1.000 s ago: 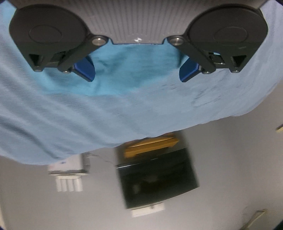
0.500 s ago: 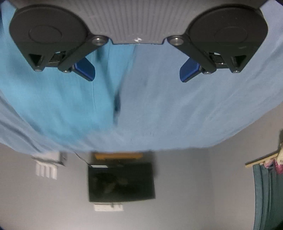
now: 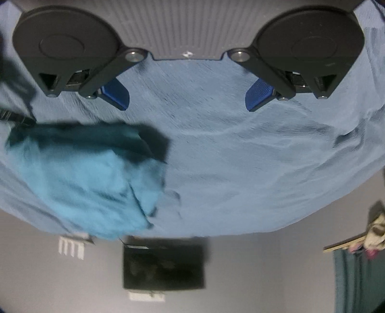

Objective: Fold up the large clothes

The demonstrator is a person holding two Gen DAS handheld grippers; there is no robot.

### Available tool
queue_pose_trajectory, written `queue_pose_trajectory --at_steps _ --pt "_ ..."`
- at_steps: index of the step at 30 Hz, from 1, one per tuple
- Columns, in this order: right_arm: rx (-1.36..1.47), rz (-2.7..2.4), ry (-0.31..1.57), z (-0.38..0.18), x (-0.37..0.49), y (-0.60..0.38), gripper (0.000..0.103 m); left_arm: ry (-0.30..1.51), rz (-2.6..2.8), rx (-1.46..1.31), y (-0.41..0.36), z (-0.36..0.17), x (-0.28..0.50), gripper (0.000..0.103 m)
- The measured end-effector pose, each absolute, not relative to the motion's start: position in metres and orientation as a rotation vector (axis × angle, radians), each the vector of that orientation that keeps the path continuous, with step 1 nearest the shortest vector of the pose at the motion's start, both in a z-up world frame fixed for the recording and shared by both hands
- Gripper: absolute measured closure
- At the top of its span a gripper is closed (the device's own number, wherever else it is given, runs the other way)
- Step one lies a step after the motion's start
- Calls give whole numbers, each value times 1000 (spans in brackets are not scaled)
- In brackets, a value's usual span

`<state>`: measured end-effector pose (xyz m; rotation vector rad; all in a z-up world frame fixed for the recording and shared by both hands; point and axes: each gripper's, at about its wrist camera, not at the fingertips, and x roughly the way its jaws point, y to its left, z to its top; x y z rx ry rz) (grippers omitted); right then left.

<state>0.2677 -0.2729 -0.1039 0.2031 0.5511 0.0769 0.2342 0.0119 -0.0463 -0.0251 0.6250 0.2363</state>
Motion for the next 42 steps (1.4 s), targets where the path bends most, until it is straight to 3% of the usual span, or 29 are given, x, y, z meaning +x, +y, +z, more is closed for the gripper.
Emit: queue_pose_trajectory --at_steps 3,13,22,42 --pt "-69 90 594 -89 243 -238 3 619 224 -29 10 -43 226 0" --pt "-148 192 346 -6 114 -196 0 603 125 -36 -5 -21 192 0" --pt "169 121 224 65 62 -264 0 503 48 -15 -28 10 149 0" --pt "62 85 578 -30 140 -224 0 602 -4 32 -30 -22 192 0"
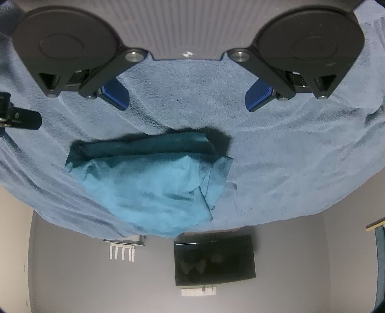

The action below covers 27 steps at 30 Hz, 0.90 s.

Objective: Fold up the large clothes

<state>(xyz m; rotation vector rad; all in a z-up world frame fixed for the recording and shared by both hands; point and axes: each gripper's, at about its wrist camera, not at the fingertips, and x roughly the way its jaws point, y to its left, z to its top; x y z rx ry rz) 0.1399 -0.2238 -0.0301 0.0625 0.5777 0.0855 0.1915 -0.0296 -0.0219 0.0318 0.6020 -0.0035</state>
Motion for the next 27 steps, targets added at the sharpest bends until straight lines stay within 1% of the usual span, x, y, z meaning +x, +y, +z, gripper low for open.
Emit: queue_pose_trajectory --at_steps 7,27 --pt "69 83 600 -34 145 -224 0 620 0 1 -22 -25 196 0" --pt "58 81 609 -33 145 -223 0 618 -4 25 -22 -26 194 0"
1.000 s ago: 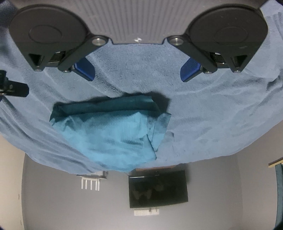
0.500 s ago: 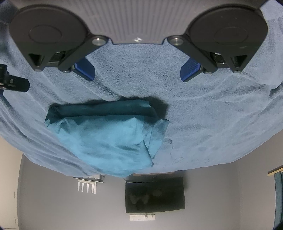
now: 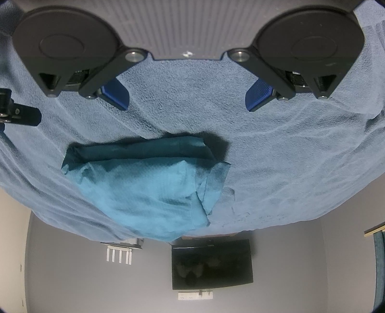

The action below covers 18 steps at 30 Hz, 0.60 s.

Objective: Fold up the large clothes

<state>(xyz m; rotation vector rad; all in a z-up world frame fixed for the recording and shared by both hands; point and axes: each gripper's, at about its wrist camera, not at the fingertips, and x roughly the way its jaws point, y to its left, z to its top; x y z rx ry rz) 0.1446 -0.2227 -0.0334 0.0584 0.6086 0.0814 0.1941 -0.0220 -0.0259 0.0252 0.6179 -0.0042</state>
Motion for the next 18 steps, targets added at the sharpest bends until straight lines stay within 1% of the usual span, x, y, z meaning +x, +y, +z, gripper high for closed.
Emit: queue_pose_trajectory --at_steps 18 --pt "52 83 619 -35 145 -222 0 623 -6 27 -22 -27 194 0"
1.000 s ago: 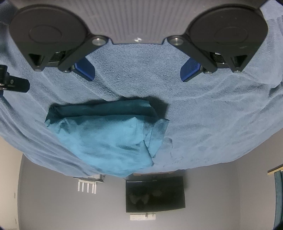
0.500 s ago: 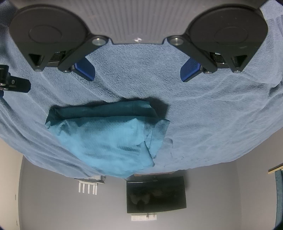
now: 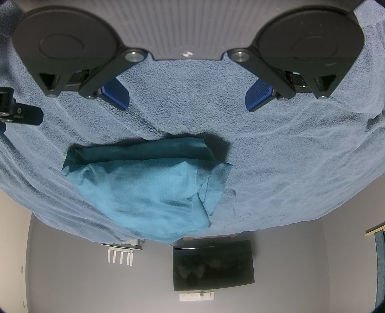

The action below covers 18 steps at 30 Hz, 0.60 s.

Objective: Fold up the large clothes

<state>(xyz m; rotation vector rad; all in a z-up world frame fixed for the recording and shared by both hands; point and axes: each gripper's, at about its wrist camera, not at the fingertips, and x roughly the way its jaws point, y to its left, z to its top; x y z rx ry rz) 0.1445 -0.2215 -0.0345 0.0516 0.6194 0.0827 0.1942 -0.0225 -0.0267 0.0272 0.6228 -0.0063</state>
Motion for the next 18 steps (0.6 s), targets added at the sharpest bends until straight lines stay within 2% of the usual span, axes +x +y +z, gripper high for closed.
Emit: queue_pose_trajectory --at_steps 18 --pt "49 84 625 -37 144 -222 0 623 -5 28 -23 -27 194 0"
